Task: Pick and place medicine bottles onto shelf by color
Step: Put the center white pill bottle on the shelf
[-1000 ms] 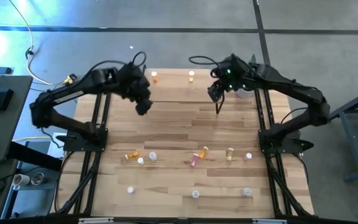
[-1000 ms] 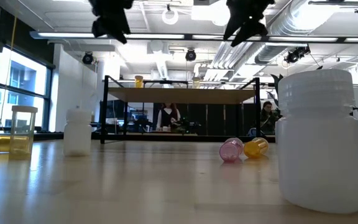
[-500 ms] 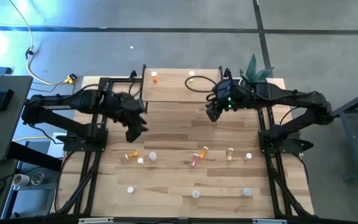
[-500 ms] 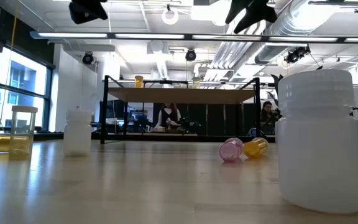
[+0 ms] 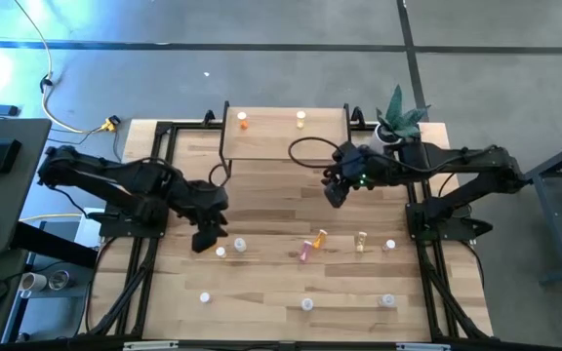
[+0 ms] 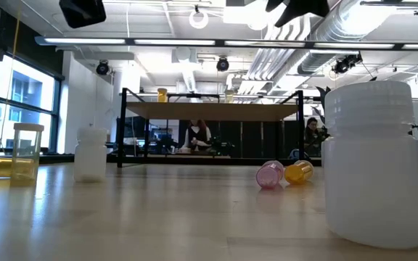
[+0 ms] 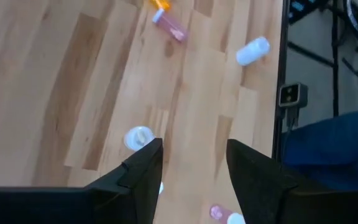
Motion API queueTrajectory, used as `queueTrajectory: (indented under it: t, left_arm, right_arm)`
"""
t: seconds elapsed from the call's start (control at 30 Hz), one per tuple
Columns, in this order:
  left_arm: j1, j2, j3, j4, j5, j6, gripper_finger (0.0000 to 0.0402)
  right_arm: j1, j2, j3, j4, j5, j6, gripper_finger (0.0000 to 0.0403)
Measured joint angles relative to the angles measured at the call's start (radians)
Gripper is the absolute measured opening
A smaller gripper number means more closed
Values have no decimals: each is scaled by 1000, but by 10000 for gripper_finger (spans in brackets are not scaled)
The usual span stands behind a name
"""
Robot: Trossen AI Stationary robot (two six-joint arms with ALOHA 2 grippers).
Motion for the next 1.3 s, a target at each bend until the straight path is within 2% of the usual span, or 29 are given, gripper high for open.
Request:
queueTrajectory:
  t: [0.17,0.27,0.67,0.8,0.93,1.1,1.3]
  left_arm:
    - [-20,52,0,-1,-12,12,208]
    - [-35,92,0,-4,-7,80,223]
    - [-100,147,0,-2,-2,111,227]
    - [-118,140,0,-2,0,84,227]
    - [-132,140,0,-3,0,81,227]
    - [-138,140,0,-3,0,80,227]
    - [-137,140,0,-7,-3,79,227]
  right_arm:
    - [20,0,0,-2,15,11,197]
    - [34,0,0,-4,15,43,197]
    - [249,43,-8,-7,-9,139,197]
    - [305,84,-8,-6,-75,209,197]
    - [337,127,-8,18,-184,218,197]
    - [383,183,-8,79,-240,128,197]
    - [433,259,-8,120,-255,-6,197]
